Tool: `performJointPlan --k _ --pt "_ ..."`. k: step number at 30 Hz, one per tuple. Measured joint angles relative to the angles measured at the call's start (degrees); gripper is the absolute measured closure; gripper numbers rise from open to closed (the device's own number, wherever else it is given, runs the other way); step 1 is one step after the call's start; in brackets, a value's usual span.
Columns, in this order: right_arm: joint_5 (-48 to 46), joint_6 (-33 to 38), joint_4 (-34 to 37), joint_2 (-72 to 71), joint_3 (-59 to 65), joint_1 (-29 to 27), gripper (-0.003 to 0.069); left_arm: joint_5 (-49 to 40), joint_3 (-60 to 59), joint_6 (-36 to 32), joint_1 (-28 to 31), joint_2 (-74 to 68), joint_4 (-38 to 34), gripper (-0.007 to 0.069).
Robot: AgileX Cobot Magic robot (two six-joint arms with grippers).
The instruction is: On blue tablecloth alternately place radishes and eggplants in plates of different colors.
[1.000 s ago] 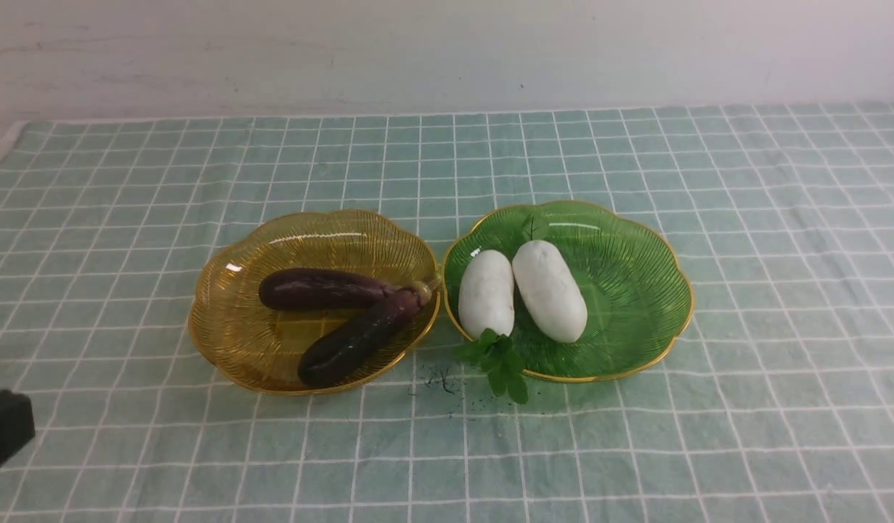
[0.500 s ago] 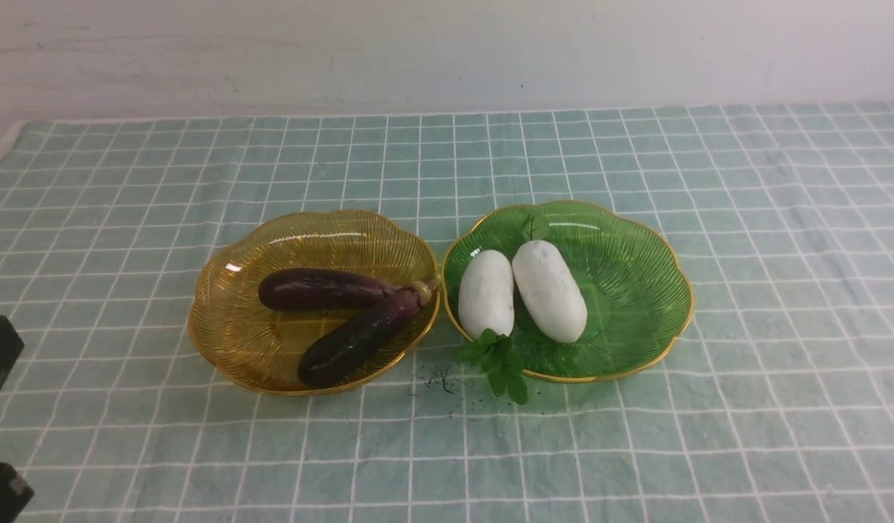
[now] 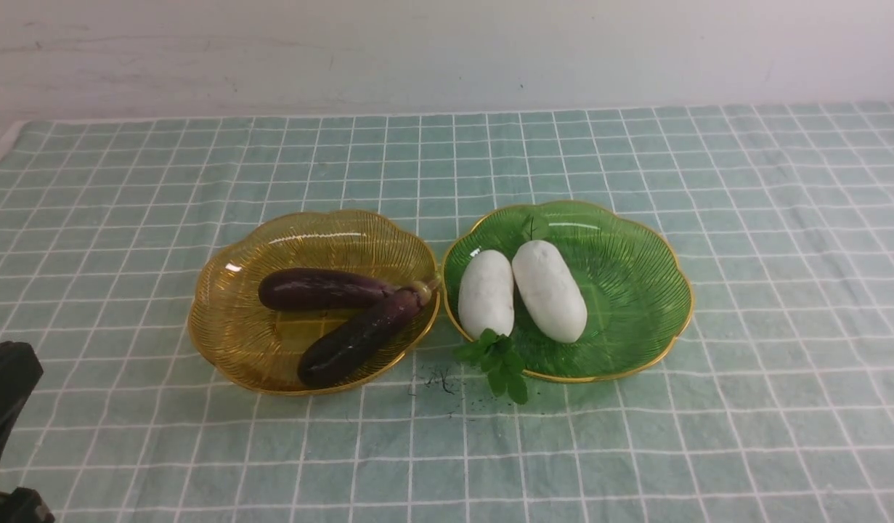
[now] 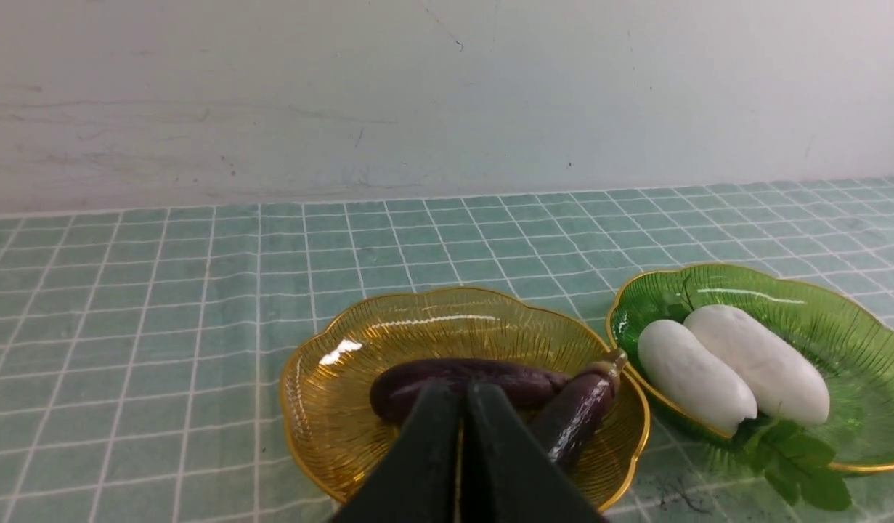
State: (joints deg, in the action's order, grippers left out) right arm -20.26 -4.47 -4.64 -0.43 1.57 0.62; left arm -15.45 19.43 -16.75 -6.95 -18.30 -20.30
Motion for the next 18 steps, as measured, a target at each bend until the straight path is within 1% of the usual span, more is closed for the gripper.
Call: performJointPlan --k 3,8,12,13,14,15,18 --pt "0.0 0.0 0.0 0.0 0.0 0.0 0.0673 0.75 -3.31 -0.05 0.0 0.91 1.96 0.0631" --pt "0.0 0.25 0.0 0.0 0.0 0.0 0.0673 0.75 -12.75 1.19 0.0 8.37 10.07 0.0631" --pt "0.0 0.27 0.0 0.0 0.0 0.0 0.0673 0.7 -18.8 5.39 0.62 13.98 15.38 0.0631" --pt "0.0 0.34 0.0 0.0 0.0 0.0 0.0673 0.14 -20.56 7.77 1.13 16.26 16.95 0.0631" --pt "0.0 0.39 0.0 0.0 0.0 0.0 0.0673 -0.02 -20.66 8.03 1.24 16.81 17.23 0.0631" --pt "0.0 0.39 0.0 0.0 0.0 0.0 0.0673 -1.39 -20.94 9.73 1.54 18.42 18.25 0.0631" --pt "0.0 0.41 0.0 0.0 0.0 0.0 0.0673 -3.38 -20.93 10.88 1.56 18.87 18.76 0.0631"
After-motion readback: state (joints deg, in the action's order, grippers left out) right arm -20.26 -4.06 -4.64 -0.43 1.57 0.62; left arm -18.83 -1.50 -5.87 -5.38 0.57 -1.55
